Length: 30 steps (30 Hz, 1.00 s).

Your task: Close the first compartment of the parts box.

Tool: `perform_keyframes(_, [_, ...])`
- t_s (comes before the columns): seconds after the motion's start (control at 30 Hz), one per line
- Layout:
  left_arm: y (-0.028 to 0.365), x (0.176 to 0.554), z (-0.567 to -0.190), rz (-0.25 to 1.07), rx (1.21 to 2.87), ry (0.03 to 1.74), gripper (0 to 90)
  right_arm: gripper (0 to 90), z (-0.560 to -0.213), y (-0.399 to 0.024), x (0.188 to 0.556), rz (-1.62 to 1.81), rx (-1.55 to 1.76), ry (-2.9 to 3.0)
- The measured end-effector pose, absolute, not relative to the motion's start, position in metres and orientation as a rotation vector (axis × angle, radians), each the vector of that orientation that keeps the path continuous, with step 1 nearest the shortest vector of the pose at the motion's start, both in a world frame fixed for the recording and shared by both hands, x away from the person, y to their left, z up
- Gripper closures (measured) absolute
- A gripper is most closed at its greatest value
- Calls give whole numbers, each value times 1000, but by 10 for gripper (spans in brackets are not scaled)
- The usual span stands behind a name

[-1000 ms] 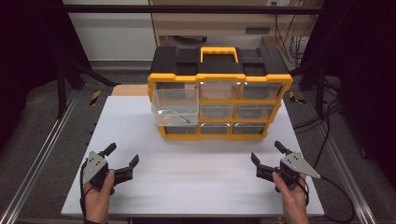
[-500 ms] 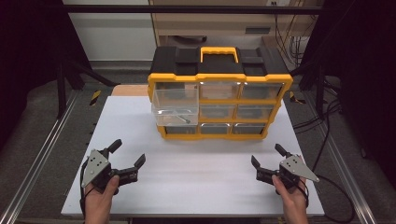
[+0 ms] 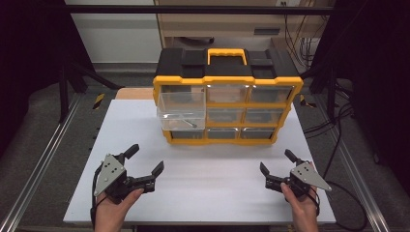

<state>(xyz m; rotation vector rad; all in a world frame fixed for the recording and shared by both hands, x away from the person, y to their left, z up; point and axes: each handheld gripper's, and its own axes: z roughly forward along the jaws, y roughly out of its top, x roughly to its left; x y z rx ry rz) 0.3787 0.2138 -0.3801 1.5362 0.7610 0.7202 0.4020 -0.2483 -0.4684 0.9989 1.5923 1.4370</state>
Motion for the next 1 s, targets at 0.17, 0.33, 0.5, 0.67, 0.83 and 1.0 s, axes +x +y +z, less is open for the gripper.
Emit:
perform_keyframes(0.17, [208,379,-368,732,1545,745,136,20,-470,-243,403,1415,971,1618])
perform_keyframes(0.33, [206,384,-360,679,1501,801,277,19,-471,-240,405,1400,957,1629])
perform_keyframes(0.5, [204,386,-353,638,1515,807,413,22,-471,-242,403,1422,964,1621])
perform_keyframes(0.67, [201,382,-344,650,1518,794,566,22,-471,-240,402,1427,958,1627])
perform_keyframes(0.83, [194,383,-334,639,1542,793,720,22,-472,-237,401,1425,951,1638])
perform_keyframes(1.0, [183,386,-324,641,1557,781,832,22,-473,-235,401,1424,945,1644])
